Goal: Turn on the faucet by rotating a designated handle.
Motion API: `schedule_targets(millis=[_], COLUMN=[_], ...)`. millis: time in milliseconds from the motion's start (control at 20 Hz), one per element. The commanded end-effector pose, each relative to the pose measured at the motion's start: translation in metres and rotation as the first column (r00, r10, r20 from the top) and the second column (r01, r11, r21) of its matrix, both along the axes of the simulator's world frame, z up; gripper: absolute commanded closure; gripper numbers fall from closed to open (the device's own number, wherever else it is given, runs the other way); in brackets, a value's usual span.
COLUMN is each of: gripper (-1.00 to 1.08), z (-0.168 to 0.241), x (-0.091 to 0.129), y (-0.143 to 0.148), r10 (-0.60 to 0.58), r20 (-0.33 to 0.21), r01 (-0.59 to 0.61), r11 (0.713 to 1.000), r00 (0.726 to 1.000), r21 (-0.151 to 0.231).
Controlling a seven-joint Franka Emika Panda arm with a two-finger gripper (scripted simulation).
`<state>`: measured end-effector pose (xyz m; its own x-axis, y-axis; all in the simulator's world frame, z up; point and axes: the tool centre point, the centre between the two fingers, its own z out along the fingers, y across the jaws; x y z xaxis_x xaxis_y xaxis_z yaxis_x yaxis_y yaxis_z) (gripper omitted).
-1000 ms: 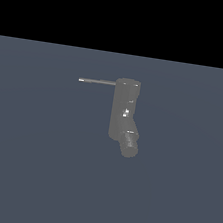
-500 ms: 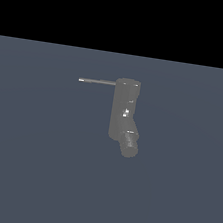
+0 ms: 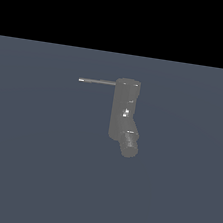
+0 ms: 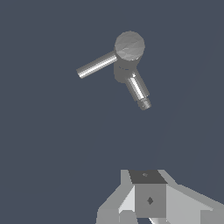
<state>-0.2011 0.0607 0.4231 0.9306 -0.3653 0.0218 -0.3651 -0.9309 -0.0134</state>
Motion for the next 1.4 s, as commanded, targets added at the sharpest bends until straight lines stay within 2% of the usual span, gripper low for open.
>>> schedule_targets(millis=[0, 300, 650, 1000, 1350], gripper=[1.08, 1.08, 1.08, 1.08, 1.08], z=[-0.012, -0.039, -0.07, -0.1, -0.129], x=[0.009, 0.034, 0.064, 0.096, 0.127], y=[0.008, 0.025, 0.04, 0.05, 0.054], r10=[-0.056, -0.187, -0.332, -0.466, -0.584], r20=[-0.001, -0.005, -0.01, -0.014, -0.019], r01=[0.056, 0.187, 0.332, 0.466, 0.584], r11=[0.998, 0.982, 0.943, 0.885, 0.812], r00=[0.998, 0.982, 0.943, 0.885, 0.812], r21=[0.002, 0.004, 0.007, 0.009, 0.009])
